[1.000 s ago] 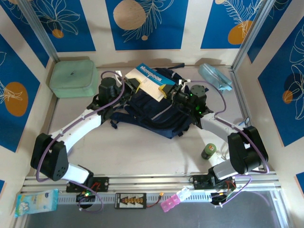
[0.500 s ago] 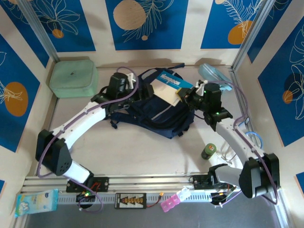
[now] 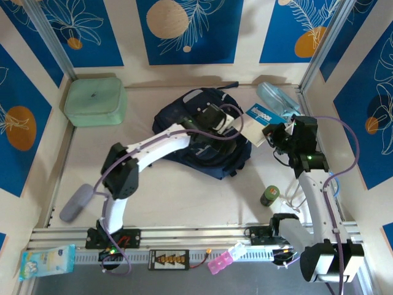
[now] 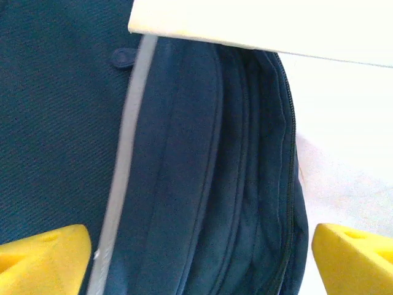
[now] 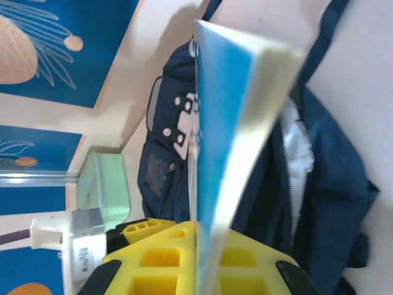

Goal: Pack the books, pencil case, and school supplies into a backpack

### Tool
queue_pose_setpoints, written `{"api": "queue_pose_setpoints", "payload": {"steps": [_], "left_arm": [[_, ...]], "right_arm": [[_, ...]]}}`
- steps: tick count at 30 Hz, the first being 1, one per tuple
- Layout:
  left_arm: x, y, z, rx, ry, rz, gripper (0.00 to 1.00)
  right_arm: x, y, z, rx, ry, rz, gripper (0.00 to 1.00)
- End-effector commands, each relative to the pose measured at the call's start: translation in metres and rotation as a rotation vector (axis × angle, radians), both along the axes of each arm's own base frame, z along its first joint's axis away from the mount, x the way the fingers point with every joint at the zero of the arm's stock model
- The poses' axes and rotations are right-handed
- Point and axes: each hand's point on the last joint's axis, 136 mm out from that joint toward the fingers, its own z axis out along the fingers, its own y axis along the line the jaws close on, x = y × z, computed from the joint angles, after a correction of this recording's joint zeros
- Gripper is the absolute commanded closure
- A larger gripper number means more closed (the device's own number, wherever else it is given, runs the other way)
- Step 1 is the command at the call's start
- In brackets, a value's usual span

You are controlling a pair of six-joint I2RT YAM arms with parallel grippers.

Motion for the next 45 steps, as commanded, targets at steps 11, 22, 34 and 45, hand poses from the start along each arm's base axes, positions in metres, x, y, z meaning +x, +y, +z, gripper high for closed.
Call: {"api": "queue_pose_setpoints", "payload": {"steps": [11, 22, 34, 45], "left_arm": [[0.023, -0.001, -0.058, 0.268, 0.008, -0.035, 0.41], [0.03, 0.006, -0.056, 0.319, -0.014, -0.003, 0.73], [0.034, 0.007, 0.049, 0.101, -0.119, 0.086, 1.0], [0.055, 0.031, 0.129, -0.062, -0.239, 0.201, 1.0]], "right_arm": [[-0.021, -0.04, -0.01, -0.079, 0.053, -0.09, 1.0], [-0.027, -0.048, -0.006, -0.1, 0.042, -0.112, 1.0], [-0.05, -0.06, 0.027, -0.14, -0.04, -0.147, 1.0], [-0.046, -0.025, 0.019, -0.003, -0.057, 0.026, 1.0]]}}
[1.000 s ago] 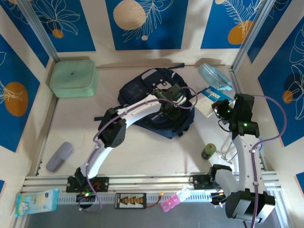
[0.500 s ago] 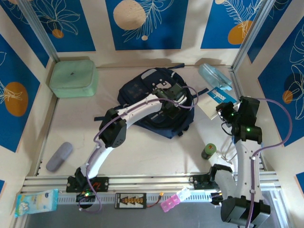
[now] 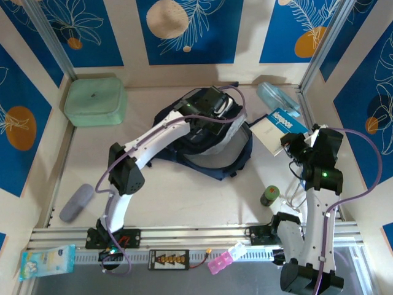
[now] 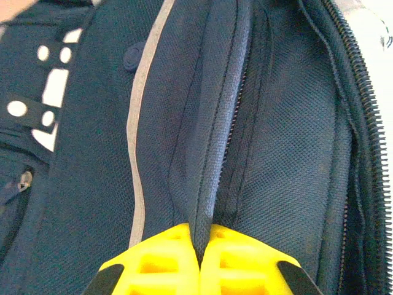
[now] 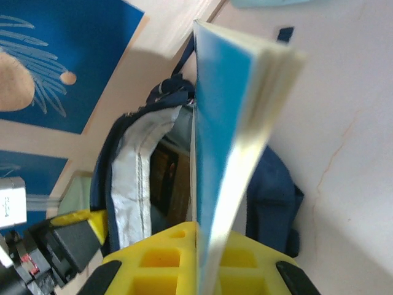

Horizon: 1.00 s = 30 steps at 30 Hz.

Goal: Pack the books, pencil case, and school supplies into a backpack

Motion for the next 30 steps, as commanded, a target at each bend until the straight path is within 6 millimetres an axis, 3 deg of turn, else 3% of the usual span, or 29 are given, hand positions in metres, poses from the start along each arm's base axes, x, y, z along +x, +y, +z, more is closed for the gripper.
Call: {"api": "queue_pose_setpoints", "payload": {"steps": [1, 7, 10, 13, 19, 30], "left_arm": [[0.011, 0.002, 0.055, -0.138, -0.101, 0.053, 1.0], [0.015, 0.008, 0.082, -0.199, -0.141, 0.056, 1.0], [0.017, 0.013, 0.092, -0.213, -0.162, 0.06, 1.0], [0.018, 0.018, 0.098, -0.235, -0.156, 0.059, 1.0], [0.017, 0.023, 0.099, -0.256, -0.126, 0.059, 1.0], [0.019, 0.029, 0.105, -0.327, -0.082, 0.079, 1.0]], "right_arm": [[0.003, 0.025, -0.007, 0.09, -0.001, 0.127, 1.0], [0.022, 0.078, -0.036, 0.156, 0.071, 0.296, 1.0], [0.036, 0.11, -0.045, 0.173, 0.071, 0.361, 1.0], [0.054, 0.127, -0.046, 0.184, 0.042, 0.364, 1.0], [0.09, 0.137, -0.054, 0.182, 0.014, 0.273, 1.0], [0.132, 0.145, -0.13, 0.171, 0.183, 0.126, 1.0]]}}
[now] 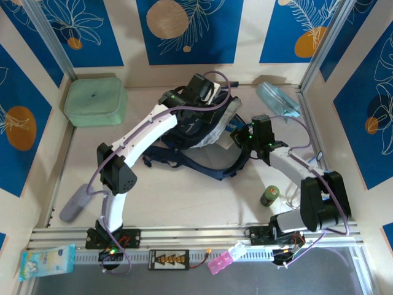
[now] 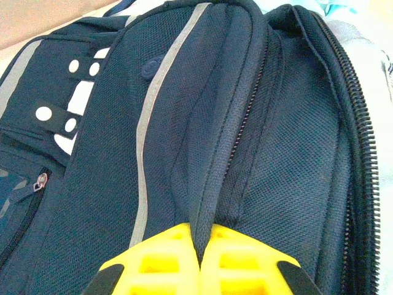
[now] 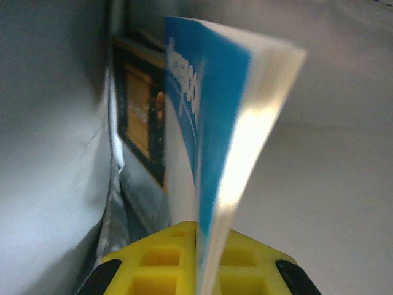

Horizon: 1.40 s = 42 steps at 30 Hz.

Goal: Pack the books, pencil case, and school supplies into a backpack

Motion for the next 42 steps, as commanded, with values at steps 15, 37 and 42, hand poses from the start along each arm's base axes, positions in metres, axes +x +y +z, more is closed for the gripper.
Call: {"api": "queue_pose_setpoints", "payload": {"steps": [15, 37, 42], "left_arm": [[0.008, 0.013, 0.067, -0.257, -0.024, 0.035, 1.0], [0.011, 0.028, 0.054, -0.349, 0.053, 0.063, 1.0], [0.011, 0.027, 0.045, -0.359, 0.065, 0.062, 1.0]], "right_arm": [[0.072, 0.061, -0.017, 0.163, 0.001, -0.071, 0.93], [0.034, 0.06, -0.003, 0.211, 0.092, 0.001, 0.34], [-0.006, 0.032, -0.008, 0.135, 0.187, -0.037, 0.33]]}}
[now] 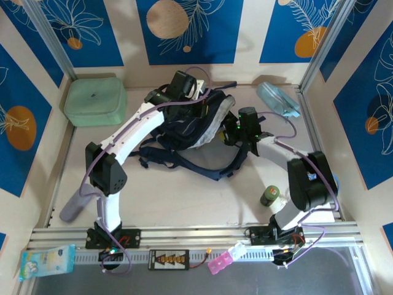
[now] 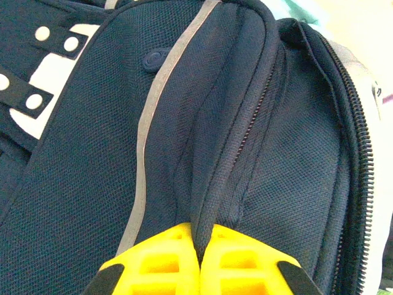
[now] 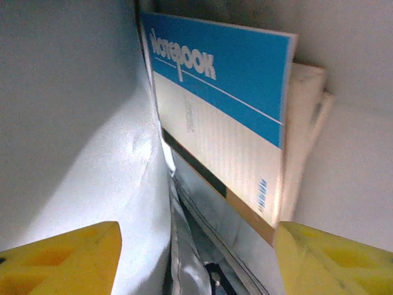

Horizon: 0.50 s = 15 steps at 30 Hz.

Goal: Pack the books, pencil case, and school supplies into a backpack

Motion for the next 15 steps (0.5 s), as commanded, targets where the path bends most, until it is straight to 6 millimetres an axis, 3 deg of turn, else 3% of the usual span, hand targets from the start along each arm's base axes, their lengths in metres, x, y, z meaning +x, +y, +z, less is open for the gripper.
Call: {"api": "queue_pose_setpoints", "payload": {"steps": [1, 5, 8, 9, 11, 15], "left_arm": [[0.006, 0.004, 0.05, -0.125, -0.1, 0.021, 1.0], [0.003, -0.001, 0.03, -0.131, -0.058, 0.006, 1.0], [0.0, -0.001, 0.014, -0.129, -0.02, 0.002, 0.89], [0.0, -0.001, 0.011, -0.131, -0.012, 0.002, 0.84], [-0.002, -0.002, 0.002, -0.14, 0.015, -0.007, 0.61], [-0.009, 0.006, -0.015, -0.142, 0.076, -0.002, 0.33]], "right_arm": [[-0.041, -0.023, -0.024, -0.094, 0.145, -0.002, 0.33], [-0.072, -0.053, -0.017, -0.209, 0.193, -0.046, 0.34], [-0.094, -0.085, -0.009, -0.354, 0.212, -0.126, 0.36], [-0.102, -0.098, -0.01, -0.418, 0.228, -0.161, 0.36], [-0.114, -0.119, -0.009, -0.527, 0.234, -0.201, 0.36], [-0.124, -0.125, -0.007, -0.585, 0.233, -0.168, 0.36]]}}
